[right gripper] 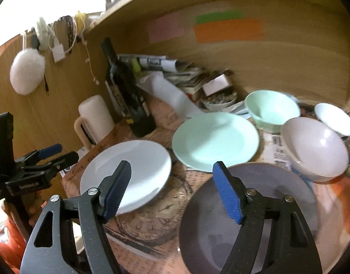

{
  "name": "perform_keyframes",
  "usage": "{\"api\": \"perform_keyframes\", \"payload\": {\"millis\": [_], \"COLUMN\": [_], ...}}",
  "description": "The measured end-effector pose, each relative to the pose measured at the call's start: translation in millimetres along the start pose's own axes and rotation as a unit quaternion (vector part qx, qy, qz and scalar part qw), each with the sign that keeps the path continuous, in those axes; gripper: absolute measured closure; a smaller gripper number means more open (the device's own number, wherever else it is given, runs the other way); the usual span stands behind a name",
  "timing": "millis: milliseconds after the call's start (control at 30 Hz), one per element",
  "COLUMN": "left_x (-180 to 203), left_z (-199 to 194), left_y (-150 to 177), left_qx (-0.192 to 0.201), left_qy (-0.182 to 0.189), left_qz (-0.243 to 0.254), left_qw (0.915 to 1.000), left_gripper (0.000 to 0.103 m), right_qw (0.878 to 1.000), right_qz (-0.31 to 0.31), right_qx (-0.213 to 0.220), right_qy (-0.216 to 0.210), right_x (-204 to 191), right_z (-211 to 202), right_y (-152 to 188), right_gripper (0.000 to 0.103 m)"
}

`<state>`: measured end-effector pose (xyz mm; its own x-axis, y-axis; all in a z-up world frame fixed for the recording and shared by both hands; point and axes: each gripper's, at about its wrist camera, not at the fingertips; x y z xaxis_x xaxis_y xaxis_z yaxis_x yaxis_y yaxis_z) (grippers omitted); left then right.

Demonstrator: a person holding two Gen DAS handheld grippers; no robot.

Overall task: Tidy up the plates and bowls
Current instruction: 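Move the left tool to the white plate and grip its rim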

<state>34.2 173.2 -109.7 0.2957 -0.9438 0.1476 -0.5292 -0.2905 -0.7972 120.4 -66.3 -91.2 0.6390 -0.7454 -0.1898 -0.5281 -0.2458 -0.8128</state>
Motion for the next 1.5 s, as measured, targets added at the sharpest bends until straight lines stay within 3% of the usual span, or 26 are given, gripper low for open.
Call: {"api": "perform_keyframes", "payload": {"millis": [267,367,567,833,933,1033,1167,1267,1500], "left_x": [-32,-43,-53,-60,-61,-59,-56,-53,-51], "left_z": [31,39,52,68,70,71,76,76,76], "left_y": [10,12,15,19,20,19,18,18,17], "left_qx": [-0.036,-0.051,-0.071,-0.098,-0.101,-0.103,-0.11,-0.11,-0.112], "left_qy": [0.002,0.012,0.025,0.042,0.053,0.061,0.073,0.068,0.058], "left_qz": [-0.028,-0.044,-0.048,-0.059,-0.064,-0.065,-0.063,-0.06,-0.056], "left_qw": [0.999,0.9977,0.996,0.9925,0.9914,0.9907,0.9892,0.9899,0.9904], "left_gripper": [0.009,0.024,0.049,0.072,0.076,0.079,0.081,0.081,0.081], "right_qw": [0.999,0.998,0.995,0.991,0.988,0.986,0.985,0.987,0.988], "right_qz": [-0.001,-0.002,0.001,0.004,0.016,0.019,0.029,0.017,0.035], "right_qx": [-0.046,-0.063,-0.099,-0.132,-0.153,-0.168,-0.168,-0.159,-0.152], "right_qy": [-0.009,-0.008,-0.008,-0.002,-0.001,0.003,-0.004,0.01,-0.002], "right_x": [-13,-15,-14,-9,-7,-9,-13,-19,-15], "right_z": [43,56,77,94,101,105,109,111,109], "right_y": [5,7,8,6,7,9,13,15,14], "right_gripper": [0.032,0.035,0.053,0.072,0.079,0.079,0.08,0.08,0.08]}}
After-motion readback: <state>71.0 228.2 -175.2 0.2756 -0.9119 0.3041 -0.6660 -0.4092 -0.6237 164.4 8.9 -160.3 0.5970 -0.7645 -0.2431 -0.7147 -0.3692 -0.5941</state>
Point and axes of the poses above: each gripper's, at about its wrist camera, not at the fingertips, and z roughly the way its jaws point, x to its right, y to its underside, and after that the axes turned 4 degrees about -z, right-handed
